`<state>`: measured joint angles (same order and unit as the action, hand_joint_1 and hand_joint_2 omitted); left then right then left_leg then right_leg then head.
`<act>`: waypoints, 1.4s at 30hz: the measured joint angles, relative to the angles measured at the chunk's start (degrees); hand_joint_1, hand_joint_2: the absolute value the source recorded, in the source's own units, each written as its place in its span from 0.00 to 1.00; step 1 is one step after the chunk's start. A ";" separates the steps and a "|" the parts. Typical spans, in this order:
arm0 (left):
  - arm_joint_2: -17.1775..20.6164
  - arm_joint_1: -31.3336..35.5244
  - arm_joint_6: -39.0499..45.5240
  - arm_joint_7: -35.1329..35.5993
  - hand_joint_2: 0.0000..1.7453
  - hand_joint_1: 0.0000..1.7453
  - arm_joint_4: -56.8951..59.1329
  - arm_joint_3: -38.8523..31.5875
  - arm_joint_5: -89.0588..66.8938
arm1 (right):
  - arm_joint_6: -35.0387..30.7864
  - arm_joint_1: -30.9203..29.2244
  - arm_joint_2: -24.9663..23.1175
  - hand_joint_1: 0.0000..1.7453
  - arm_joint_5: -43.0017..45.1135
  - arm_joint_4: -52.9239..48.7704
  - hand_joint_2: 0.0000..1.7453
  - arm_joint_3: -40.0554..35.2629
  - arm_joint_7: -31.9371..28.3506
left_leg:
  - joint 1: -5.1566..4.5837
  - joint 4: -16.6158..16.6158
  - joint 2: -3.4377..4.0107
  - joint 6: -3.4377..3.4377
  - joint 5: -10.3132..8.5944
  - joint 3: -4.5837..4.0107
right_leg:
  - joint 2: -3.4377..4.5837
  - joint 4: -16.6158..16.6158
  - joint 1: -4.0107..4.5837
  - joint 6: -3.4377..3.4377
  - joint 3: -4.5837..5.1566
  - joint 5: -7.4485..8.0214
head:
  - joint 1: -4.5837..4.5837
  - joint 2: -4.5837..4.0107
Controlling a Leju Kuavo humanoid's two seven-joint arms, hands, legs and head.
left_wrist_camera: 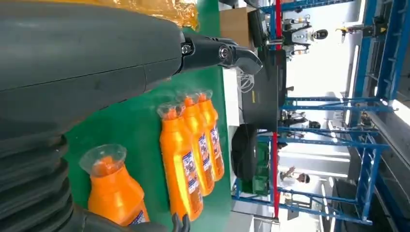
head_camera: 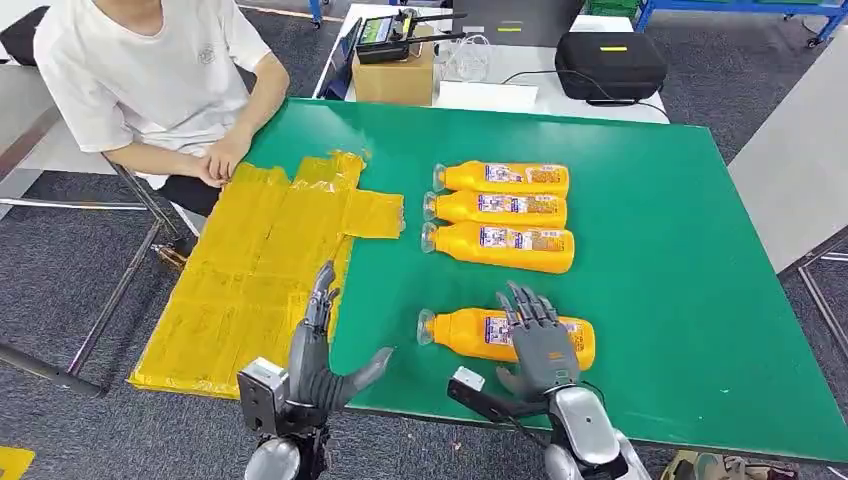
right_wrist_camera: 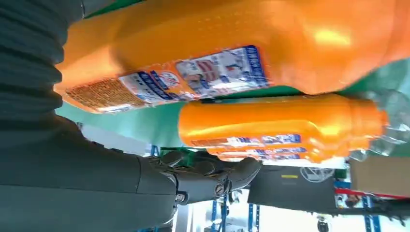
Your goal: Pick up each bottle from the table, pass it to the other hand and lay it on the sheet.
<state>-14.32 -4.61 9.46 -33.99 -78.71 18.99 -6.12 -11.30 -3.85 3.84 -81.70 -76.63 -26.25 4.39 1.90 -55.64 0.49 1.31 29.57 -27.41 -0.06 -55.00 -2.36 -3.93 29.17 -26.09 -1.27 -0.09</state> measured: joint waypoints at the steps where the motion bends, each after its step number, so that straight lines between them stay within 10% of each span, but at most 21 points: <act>1: 0.00 -0.10 0.06 0.00 1.00 0.00 0.00 -0.07 0.00 | 0.24 0.00 0.18 0.00 -0.09 0.13 1.00 0.37 0.11 | 0.00 0.00 0.00 0.00 0.00 0.00 | 0.00 0.00 0.00 0.00 0.00 0.00 | 0.00 0.00; 25: 0.00 -0.91 1.01 0.59 1.00 0.00 -0.17 -1.31 -0.17 | 2.01 -0.44 3.59 0.00 -1.51 4.00 1.00 5.97 0.31 | 0.00 -0.01 0.01 0.00 0.00 0.07 | 0.01 0.00 0.00 0.00 -0.04 0.00 | 0.00 0.00; 27: 0.00 -0.93 1.03 0.59 1.00 0.00 -0.17 -1.31 -0.17 | 1.99 -0.69 3.41 0.43 -1.53 4.42 1.00 5.97 0.29 | -0.01 -0.01 0.01 0.00 0.00 0.09 | 0.01 0.00 0.00 0.00 -0.05 0.00 | 0.00 0.00; 28: 0.00 -0.92 1.05 0.61 1.00 0.00 -0.18 -1.31 -0.17 | 2.20 -0.96 3.37 0.95 -1.64 4.68 1.00 5.97 0.18 | -0.01 -0.01 0.01 0.00 0.00 0.09 | 0.02 0.00 0.00 0.00 -0.07 0.01 | 0.00 0.00; 42: -0.02 0.20 0.31 0.96 1.00 0.00 0.50 -1.27 0.85 | 8.18 -8.44 3.30 1.00 3.85 14.48 1.00 3.48 -4.00 | 0.00 -0.01 0.18 0.00 0.00 0.49 | 0.09 0.01 0.00 0.00 -0.33 0.01 | 0.00 0.00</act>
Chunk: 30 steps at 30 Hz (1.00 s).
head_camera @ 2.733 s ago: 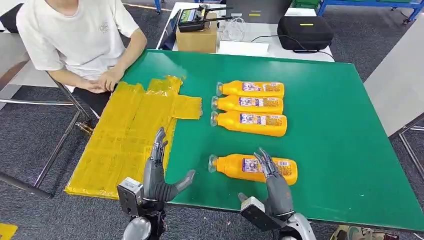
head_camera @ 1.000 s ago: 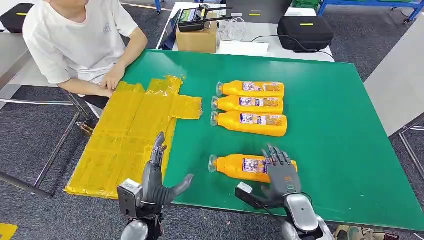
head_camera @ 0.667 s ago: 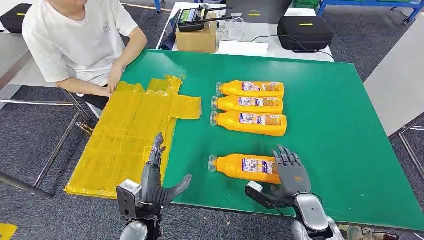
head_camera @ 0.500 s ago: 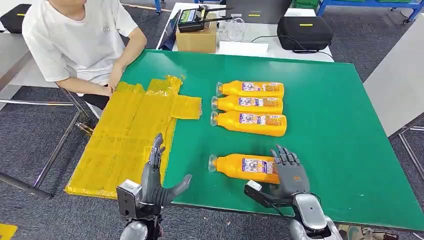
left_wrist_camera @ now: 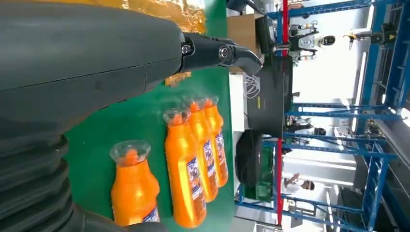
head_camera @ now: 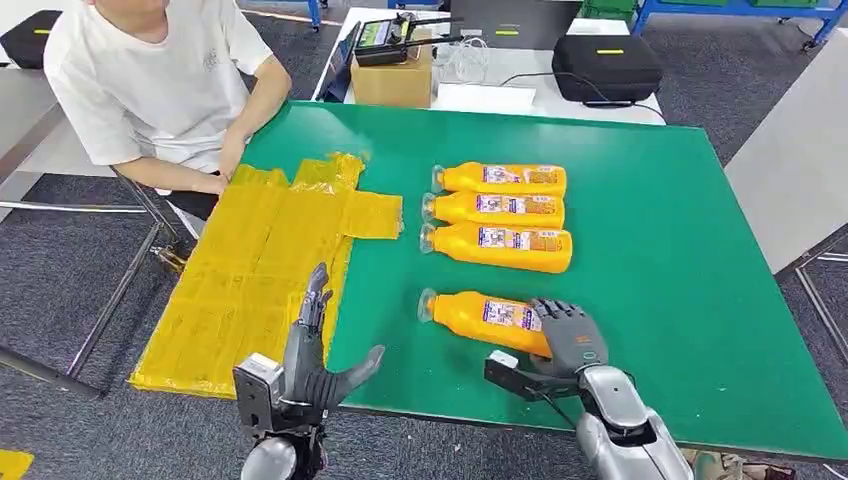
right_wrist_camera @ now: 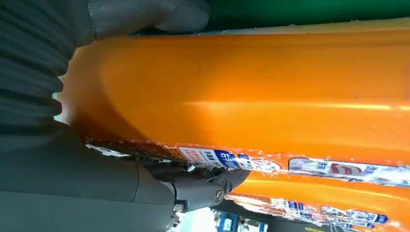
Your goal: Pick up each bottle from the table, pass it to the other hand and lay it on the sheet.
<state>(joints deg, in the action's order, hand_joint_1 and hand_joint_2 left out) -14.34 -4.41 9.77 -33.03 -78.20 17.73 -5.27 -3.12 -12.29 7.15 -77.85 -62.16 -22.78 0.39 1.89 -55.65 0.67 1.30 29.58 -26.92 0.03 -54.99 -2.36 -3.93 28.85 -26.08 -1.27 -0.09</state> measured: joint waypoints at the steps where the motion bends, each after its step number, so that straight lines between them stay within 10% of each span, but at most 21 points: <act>1: 0.00 0.09 0.00 0.02 1.00 0.00 0.04 0.00 0.00 | 0.41 -0.72 0.04 1.00 -0.30 1.00 1.00 -0.35 0.91 | 0.00 0.00 0.04 0.00 0.01 0.06 | 0.05 0.01 0.00 0.00 -0.03 0.00 | 0.00 0.00; 11: -0.04 1.56 0.26 -0.13 1.00 0.00 1.33 -0.13 -0.02 | 6.47 -5.24 2.56 1.00 2.32 5.70 1.00 -3.43 4.56 | -0.02 0.01 0.05 -0.05 0.05 0.63 | 0.10 0.10 -0.02 0.00 -0.73 0.01 | 0.02 0.00; 22: 0.00 -1.50 -8.91 8.90 1.00 0.00 0.00 -0.20 7.66 | -2.45 8.40 -7.85 1.00 48.62 -14.68 1.00 2.58 -14.56 | 0.07 0.02 -0.16 -0.02 -0.03 -0.18 | -0.10 -0.04 0.07 -0.04 0.07 0.02 | -0.02 0.00; 30: 0.79 -1.26 -11.32 7.89 1.00 0.00 -0.37 4.35 3.56 | -6.65 11.95 -15.65 1.00 57.75 -26.34 1.00 5.03 -19.96 | -0.09 0.02 -0.16 -0.05 -0.02 -0.25 | -0.07 -0.02 -0.10 -0.04 0.14 0.02 | 0.00 0.00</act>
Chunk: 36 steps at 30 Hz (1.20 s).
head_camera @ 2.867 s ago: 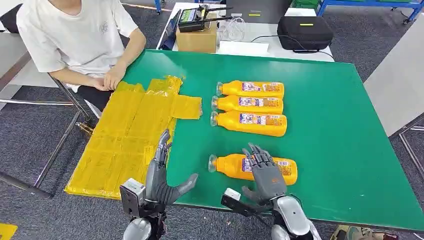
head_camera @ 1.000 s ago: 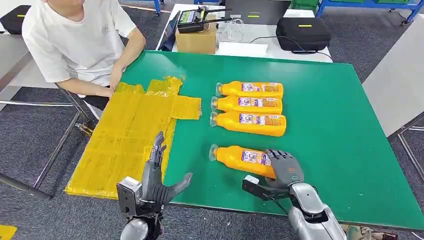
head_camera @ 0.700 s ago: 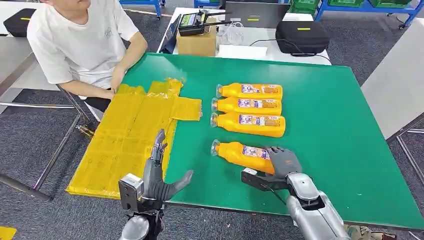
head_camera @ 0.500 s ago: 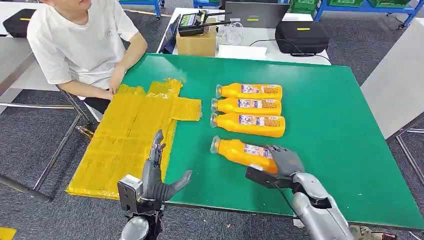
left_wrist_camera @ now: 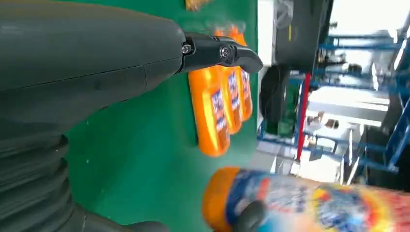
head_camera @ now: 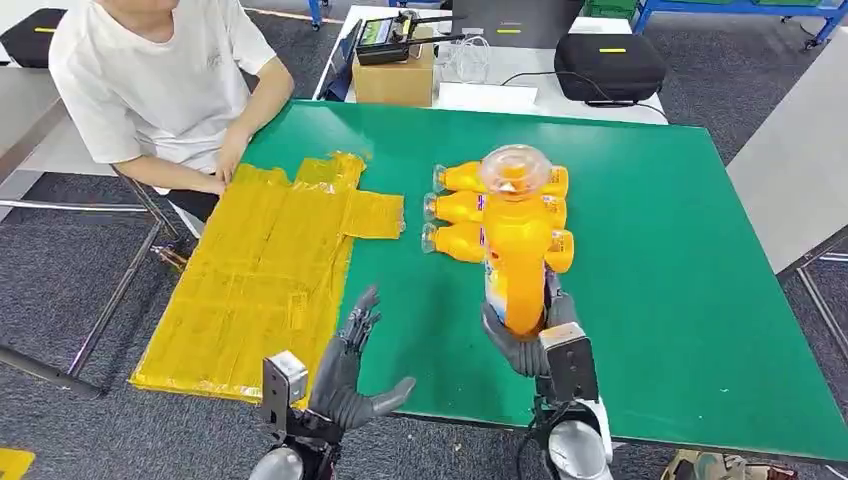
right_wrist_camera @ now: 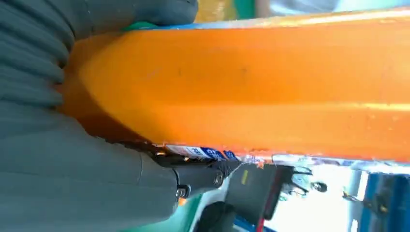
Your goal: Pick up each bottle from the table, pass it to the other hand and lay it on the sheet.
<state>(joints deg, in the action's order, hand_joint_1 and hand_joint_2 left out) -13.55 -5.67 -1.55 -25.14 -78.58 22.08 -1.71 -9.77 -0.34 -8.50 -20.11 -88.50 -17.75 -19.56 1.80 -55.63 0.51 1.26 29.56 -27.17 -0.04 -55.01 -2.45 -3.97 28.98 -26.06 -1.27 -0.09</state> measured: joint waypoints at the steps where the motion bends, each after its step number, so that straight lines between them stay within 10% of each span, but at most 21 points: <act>1: 0.07 0.02 0.00 0.09 1.00 0.00 -0.20 0.44 -0.11 | 0.00 0.07 -0.46 1.00 0.11 -0.50 1.00 0.04 -0.09 | 0.00 0.00 0.00 0.00 0.00 0.00 | 0.00 0.01 0.00 0.00 0.00 0.00 | 0.00 0.00; 14: 1.31 0.61 -2.38 -1.31 1.00 0.00 -5.16 4.83 -3.98 | 9.80 -3.07 -2.45 1.00 -4.14 5.43 1.00 -4.95 0.42 | 0.02 0.01 0.01 0.00 -0.01 -0.07 | -0.01 -0.02 0.02 0.00 0.01 0.00 | 0.02 0.00; 36: 1.11 -0.10 3.28 1.94 1.00 0.00 -13.64 2.51 7.84 | 2.99 -5.08 -0.92 1.00 -12.22 16.31 1.00 -16.15 -0.98 | 0.02 0.01 -0.02 0.00 -0.01 -0.17 | -0.02 -0.01 0.01 0.00 0.16 0.00 | 0.00 0.00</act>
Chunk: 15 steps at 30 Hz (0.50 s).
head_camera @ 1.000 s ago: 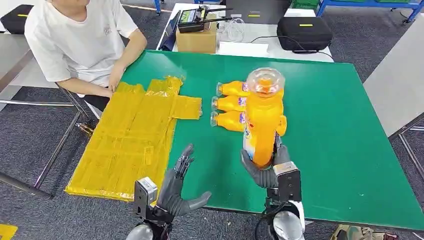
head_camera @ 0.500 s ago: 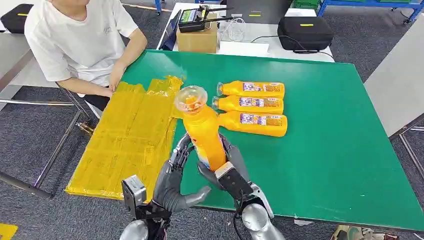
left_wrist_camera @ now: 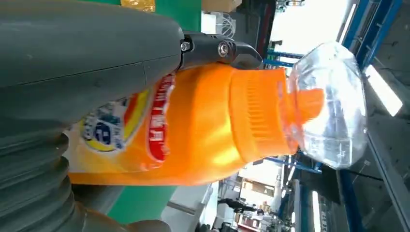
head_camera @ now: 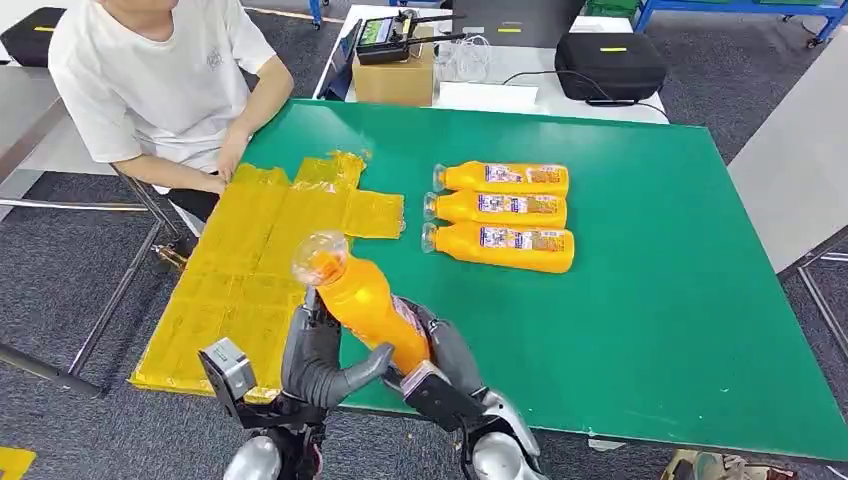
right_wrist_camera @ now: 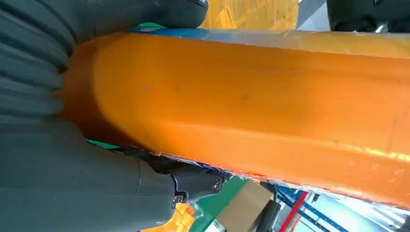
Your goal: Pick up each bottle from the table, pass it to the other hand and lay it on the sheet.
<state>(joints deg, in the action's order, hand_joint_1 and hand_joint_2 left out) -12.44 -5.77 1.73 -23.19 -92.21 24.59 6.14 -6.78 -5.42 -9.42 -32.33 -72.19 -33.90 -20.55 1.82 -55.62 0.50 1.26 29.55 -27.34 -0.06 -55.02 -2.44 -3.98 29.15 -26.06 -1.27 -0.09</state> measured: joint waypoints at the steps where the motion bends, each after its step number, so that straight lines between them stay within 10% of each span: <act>1: 0.00 0.01 -0.36 0.11 1.00 0.00 0.00 -0.02 0.40 | -0.33 0.00 0.09 1.00 -0.63 0.00 1.00 -0.24 -0.15 | 0.00 0.00 0.00 0.00 0.00 0.00 | 0.00 0.00 0.00 0.00 0.00 0.00 | 0.02 0.00; 15: -0.02 1.71 -6.71 9.40 1.00 0.00 2.45 -0.85 11.20 | -7.30 0.10 1.31 1.00 -3.58 -0.39 1.00 -2.73 -4.31 | 0.00 0.00 0.00 0.00 0.00 0.00 | 0.00 0.00 0.00 0.00 0.00 0.00 | 0.02 0.00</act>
<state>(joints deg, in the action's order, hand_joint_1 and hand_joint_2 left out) -12.46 -4.06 -4.98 -13.79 -89.76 23.74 17.33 -14.08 -5.32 -8.11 -35.91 -72.59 -36.63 -24.85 1.82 -55.62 0.50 1.26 29.56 -27.33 -0.06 -55.02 -2.44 -3.98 29.15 -26.06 -1.25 -0.09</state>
